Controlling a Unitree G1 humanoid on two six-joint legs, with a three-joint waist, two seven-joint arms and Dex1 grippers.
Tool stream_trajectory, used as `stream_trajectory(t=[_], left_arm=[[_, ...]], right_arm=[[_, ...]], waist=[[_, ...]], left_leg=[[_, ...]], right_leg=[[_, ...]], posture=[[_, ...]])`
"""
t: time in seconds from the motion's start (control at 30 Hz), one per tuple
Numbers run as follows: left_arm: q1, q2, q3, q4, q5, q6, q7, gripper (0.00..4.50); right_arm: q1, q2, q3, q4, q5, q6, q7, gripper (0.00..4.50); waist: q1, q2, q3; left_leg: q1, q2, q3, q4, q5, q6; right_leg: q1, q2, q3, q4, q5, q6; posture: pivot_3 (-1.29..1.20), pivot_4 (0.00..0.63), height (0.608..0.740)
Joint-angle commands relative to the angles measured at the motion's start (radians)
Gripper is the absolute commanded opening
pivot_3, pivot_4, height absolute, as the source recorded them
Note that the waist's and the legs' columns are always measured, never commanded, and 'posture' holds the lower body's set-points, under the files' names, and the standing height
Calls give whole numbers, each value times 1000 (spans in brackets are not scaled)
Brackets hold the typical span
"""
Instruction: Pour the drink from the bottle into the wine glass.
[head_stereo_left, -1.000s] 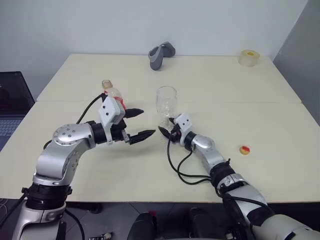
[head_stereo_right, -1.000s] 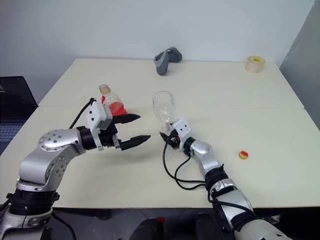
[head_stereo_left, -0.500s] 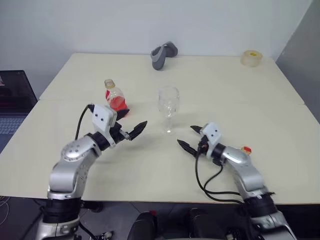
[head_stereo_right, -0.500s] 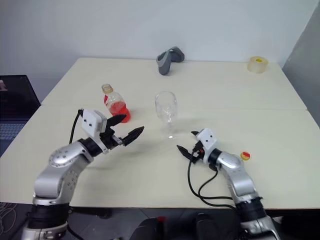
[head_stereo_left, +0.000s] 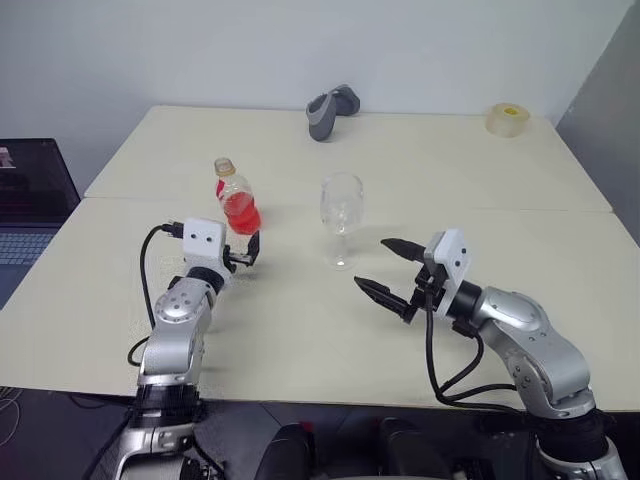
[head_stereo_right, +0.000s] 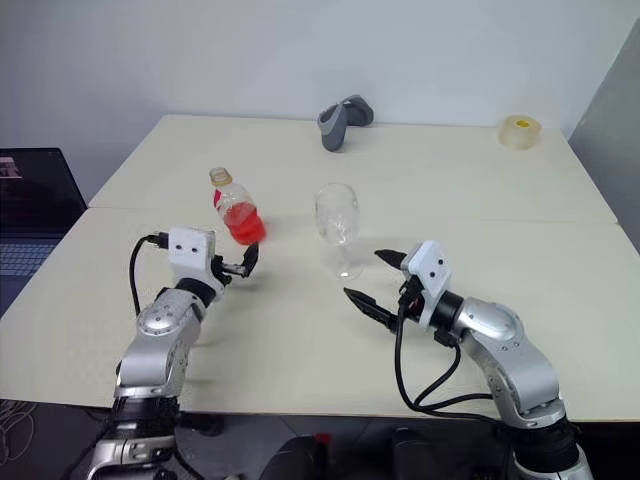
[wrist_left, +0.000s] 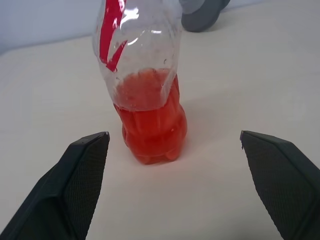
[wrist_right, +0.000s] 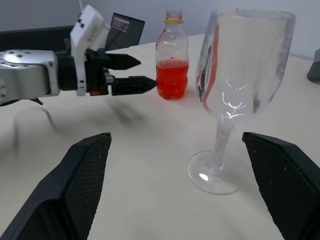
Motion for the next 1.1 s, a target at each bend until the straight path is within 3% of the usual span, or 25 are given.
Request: stream_trajectory(t=[0.03, 0.3, 0.7, 0.87, 0.97, 1.1], left_arm=[[-64, 11, 23, 64, -16, -26, -18, 4500], [-265, 55, 18, 400, 25, -164, -30, 4500], [-465, 60, 25, 752, 22, -295, -83, 4500], [-507, 59, 33, 798, 9, -326, -107, 3321], [-504, 52, 34, 745, -16, -319, -157, 2344], [-487, 48, 36, 631, -48, -272, -190, 1551]], right_arm=[[-21, -10, -11, -56, 25, 6, -12, 4480], [-17, -28, -5, -77, 20, 9, -21, 4480], [-26, -39, 6, -85, 10, 2, -30, 4480], [-28, -41, 8, -87, 2, -8, -38, 4500], [-34, -40, 5, -93, 1, -7, -48, 4500], [-40, -38, -4, -107, 10, -2, -57, 4500]], waist=[[0, 0, 0], [0, -1, 0], [0, -2, 1], [0, -2, 1], [0, -2, 1], [0, -4, 2]], left_leg=[[0, 0, 0, 0, 0, 0], [0, 0, 0, 0, 0, 0], [-2, 0, -1, 0, 0, 0], [-2, -1, -1, 0, 0, 0], [-2, 0, -1, 0, 0, 0], [-6, 0, -2, 1, 0, 0]], right_leg=[[0, 0, 0, 0, 0, 0], [0, 0, -1, 0, 0, 0], [0, 0, -1, -2, 0, 1], [-1, 0, -1, -2, 1, 1], [-1, 0, -1, -2, 1, 1], [-3, 0, -3, -2, 1, 1]], posture=[[0, 150, 740], [0, 150, 740], [0, 150, 740], [0, 150, 740], [0, 150, 740], [0, 150, 740]])
